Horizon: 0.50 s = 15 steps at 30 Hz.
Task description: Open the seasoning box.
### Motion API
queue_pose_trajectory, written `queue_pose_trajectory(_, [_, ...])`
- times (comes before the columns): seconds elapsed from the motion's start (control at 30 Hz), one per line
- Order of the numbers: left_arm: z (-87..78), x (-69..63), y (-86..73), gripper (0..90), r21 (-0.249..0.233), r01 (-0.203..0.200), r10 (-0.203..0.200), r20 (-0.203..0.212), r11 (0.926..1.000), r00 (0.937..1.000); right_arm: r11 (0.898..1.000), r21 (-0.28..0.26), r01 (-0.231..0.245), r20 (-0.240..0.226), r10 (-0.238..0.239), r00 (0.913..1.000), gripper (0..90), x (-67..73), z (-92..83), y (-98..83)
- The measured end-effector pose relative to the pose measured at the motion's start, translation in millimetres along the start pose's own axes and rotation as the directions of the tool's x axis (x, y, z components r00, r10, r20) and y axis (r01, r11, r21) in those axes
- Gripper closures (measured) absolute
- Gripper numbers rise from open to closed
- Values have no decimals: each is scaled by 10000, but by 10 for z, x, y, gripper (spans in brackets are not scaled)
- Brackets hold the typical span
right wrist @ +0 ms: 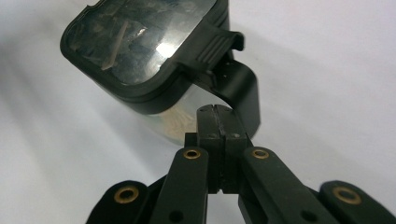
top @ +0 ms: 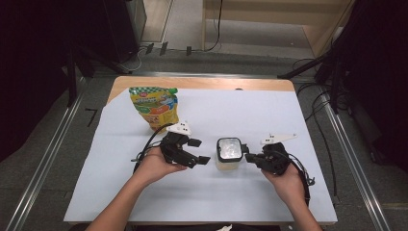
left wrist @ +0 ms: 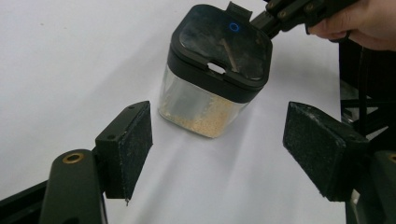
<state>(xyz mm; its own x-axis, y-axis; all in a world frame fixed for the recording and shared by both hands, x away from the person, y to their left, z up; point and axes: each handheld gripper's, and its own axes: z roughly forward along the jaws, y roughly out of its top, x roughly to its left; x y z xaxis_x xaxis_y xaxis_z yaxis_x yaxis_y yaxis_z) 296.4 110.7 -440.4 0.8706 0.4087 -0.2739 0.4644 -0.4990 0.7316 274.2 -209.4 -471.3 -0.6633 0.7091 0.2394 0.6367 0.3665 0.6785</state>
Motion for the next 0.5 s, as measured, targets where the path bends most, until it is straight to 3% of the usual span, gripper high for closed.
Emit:
queue_pose_trajectory(0.2, [79, -17, 37, 196, 345, -199, 194, 153, 9992, 9997, 9999, -133, -61, 262, 65, 9996, 900, -54, -89, 9])
queue_pose_trajectory(0.33, [164, -24, 71, 176, 639, -765, 768, -29, 9950, 9970, 9994, -294, -164, 303, 173, 9994, 900, -91, -111, 31])
queue_pose_trajectory(0.5, [229, -33, 161, 148, 888, -973, 970, 76, 9913, 9953, 9993, -359, -122, 218, 130, 9997, 900, -121, -95, 74])
